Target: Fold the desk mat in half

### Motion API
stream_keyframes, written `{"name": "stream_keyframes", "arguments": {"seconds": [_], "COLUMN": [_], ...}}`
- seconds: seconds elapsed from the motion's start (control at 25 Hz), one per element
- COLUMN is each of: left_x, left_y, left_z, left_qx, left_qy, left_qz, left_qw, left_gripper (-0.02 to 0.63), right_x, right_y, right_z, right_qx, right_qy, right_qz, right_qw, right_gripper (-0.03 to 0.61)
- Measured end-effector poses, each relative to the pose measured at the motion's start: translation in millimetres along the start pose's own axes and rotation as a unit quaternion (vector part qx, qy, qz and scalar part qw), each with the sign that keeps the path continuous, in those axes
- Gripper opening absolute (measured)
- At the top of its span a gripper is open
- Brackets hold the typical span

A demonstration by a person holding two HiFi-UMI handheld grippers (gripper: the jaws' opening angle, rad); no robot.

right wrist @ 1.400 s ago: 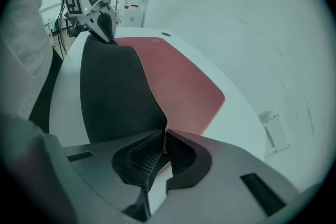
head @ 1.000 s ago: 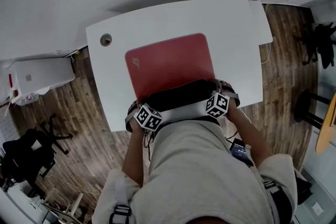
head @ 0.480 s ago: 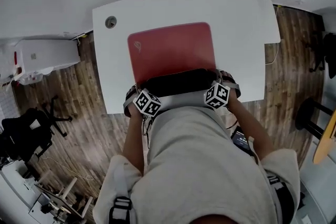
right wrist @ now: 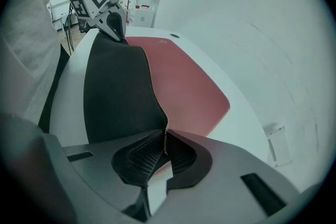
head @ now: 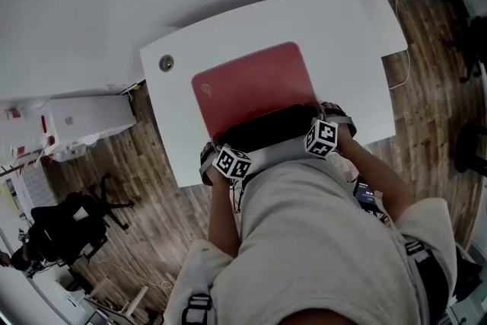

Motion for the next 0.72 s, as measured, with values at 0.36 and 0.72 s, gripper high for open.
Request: {"name": "stream_keyframes", "arguments": {"seconds": [0.36, 0.72], "left_x": [4.5, 7.2], "left_y": [2.5, 4.9], "left_z": [5.9, 13.3], "left_qx": [-0.012, -0.013], "left_qy": [0.002, 0.005], "left_qz": [-0.006, -0.011], "left_qw": [0.9999, 0.9998], "left_gripper": [0.029, 0.029], "right_x": [2.2, 7.2], "right_y": [2.4, 5.3], "right_z": [-4.3, -10.0], "right_qx": [-0.008, -0.009], "right_qy": [-0.003, -0.011], "right_qz": [0.006, 0.011], "right_qw": [1.0, 1.0], "right_gripper": [0.051, 0.052]}}
Point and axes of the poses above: the fingertips, and each gripper's own axes: y forward along the fingers, z to its left, x out of its top, the point moved 6 cm from there along -y, backward along the fingers, and after that the axes turned 2 degrees about z, right-handed, at the moved point
